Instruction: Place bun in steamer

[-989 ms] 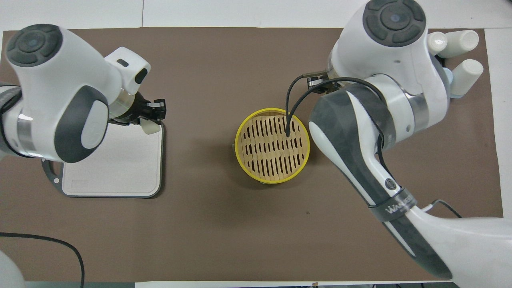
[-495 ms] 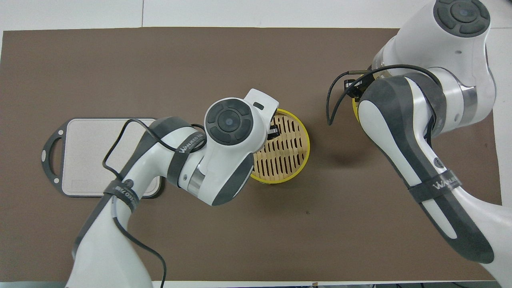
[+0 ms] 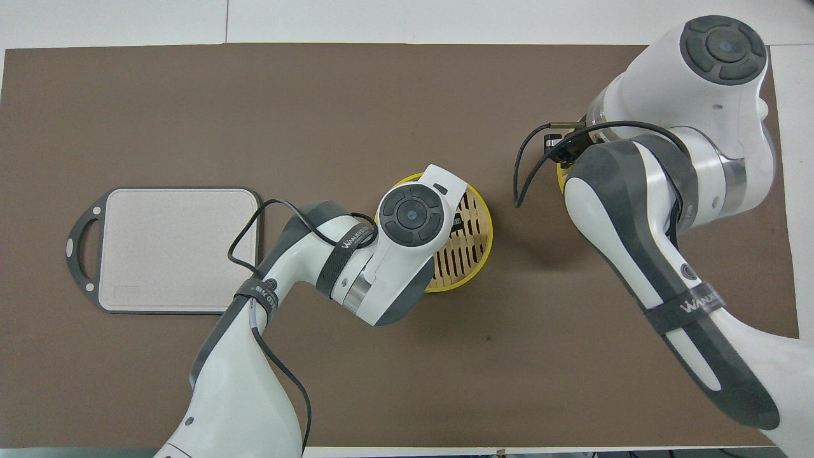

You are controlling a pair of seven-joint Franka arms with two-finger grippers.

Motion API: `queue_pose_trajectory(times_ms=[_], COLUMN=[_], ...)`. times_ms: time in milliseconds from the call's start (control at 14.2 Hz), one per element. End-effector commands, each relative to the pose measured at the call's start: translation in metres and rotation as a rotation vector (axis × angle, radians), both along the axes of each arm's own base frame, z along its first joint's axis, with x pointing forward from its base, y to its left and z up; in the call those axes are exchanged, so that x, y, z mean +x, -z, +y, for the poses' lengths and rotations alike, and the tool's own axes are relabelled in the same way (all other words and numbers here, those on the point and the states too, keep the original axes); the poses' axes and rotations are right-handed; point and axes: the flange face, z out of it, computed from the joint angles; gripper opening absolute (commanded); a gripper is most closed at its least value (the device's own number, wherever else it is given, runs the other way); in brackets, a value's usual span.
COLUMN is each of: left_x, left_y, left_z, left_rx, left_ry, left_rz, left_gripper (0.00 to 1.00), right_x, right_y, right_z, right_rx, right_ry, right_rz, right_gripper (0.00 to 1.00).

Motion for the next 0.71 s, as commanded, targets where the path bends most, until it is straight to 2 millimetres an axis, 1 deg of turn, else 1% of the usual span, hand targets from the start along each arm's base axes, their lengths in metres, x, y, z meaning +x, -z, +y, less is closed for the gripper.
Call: queue_pose_trajectory(times_ms=[0,71,141,212,283,353,424,495,565,636], left_x=[-0.001,-0.001,-0.002,-0.002,-0.001,0.0,-0.002,0.0,0.004,0.008], left_y=[-0.001,-0.001,0.0,-0.001,-0.005,-0.012,-0.031,-0.049,-0.078,-0.1], left_z=[-0.005,-0.005,-0.005,-0.005,-0.004,0.0,0.005,0.015,0.034,0.053], left_rx=[-0.006,-0.007,-0.005,-0.005,-0.006,-0.008,-0.01,-0.003,-0.007,-0.006], left_ry=[-0.016,-0.033,-0.045,-0.057,-0.06,-0.065,-0.067,-0.071,-0.089,-0.11], left_rz=[-0.017,-0.015,-0.011,-0.009,-0.008,-0.005,0.003,0.017,0.028,0.042], left_gripper=[0.5,0.66,0.85,0.96,1.0,1.0,1.0,1.0,1.0,1.0], right_x=[-0.01,-0.009,-0.008,-0.008,-0.008,-0.007,-0.007,-0.007,-0.008,-0.009], right_y=[-0.004,-0.004,-0.004,-0.001,-0.001,-0.001,-0.001,-0.001,-0.002,-0.002], right_z=[-0.002,-0.002,-0.005,-0.007,-0.008,-0.01,-0.011,-0.01,-0.005,-0.002], right_rx=[-0.014,-0.014,-0.011,-0.012,-0.011,-0.011,-0.01,-0.01,-0.009,-0.009], right_ry=[0.015,0.002,-0.013,-0.025,-0.029,-0.027,-0.025,-0.025,-0.025,-0.024], right_rz=[-0.018,-0.024,-0.031,-0.029,-0.031,-0.031,-0.032,-0.032,-0.033,-0.033], right_gripper=[0.0,0.0,0.0,0.0,0.0,0.0,0.0,0.0,0.0,0.0])
